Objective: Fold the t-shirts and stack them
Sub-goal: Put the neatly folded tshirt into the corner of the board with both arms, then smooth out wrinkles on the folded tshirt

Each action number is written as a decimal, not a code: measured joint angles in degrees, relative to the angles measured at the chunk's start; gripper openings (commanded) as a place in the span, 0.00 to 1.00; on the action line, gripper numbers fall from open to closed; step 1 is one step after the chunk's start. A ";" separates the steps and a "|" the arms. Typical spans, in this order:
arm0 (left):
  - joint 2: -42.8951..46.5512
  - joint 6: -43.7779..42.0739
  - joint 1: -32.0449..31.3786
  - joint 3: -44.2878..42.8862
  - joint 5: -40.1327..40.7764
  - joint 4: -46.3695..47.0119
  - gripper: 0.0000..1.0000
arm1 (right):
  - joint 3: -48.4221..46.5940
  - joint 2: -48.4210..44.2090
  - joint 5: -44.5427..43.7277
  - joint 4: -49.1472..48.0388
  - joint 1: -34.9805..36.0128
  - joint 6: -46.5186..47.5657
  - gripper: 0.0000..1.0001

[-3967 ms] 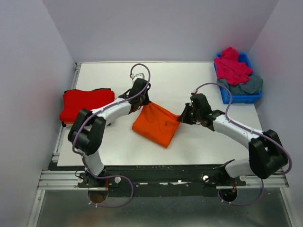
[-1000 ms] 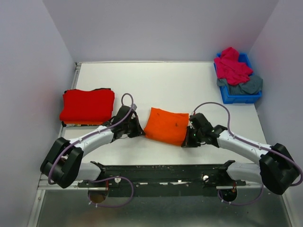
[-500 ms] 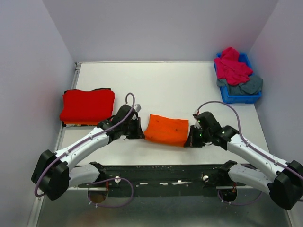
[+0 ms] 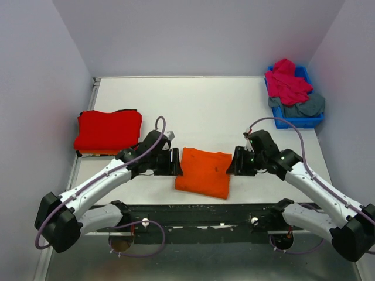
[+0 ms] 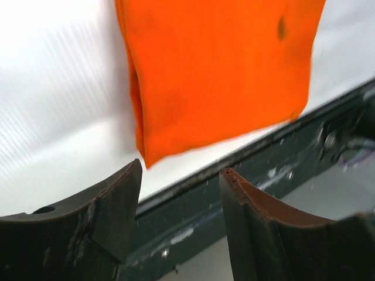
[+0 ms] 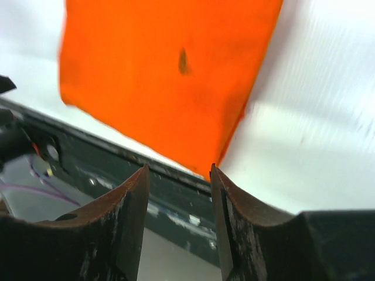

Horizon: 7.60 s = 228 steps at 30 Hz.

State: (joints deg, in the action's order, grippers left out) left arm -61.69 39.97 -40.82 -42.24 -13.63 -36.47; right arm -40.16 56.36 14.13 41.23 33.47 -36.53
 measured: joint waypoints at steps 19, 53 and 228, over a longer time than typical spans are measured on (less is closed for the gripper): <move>-23.06 3.89 8.09 -2.86 6.12 26.71 0.68 | 7.56 16.61 -2.95 -24.33 -10.69 -6.93 0.64; -19.26 5.25 7.61 13.33 8.96 65.88 0.00 | 3.23 18.93 -3.98 -40.52 -8.63 3.19 0.01; -13.46 -3.23 50.86 -22.62 18.93 9.70 0.18 | -56.28 66.93 -8.87 -59.84 17.90 -15.69 0.33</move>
State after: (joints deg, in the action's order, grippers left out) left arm -75.16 36.73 10.04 -64.86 5.30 -26.76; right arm -96.44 123.28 5.26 -18.61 51.37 -52.23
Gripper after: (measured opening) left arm 0.047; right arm 0.170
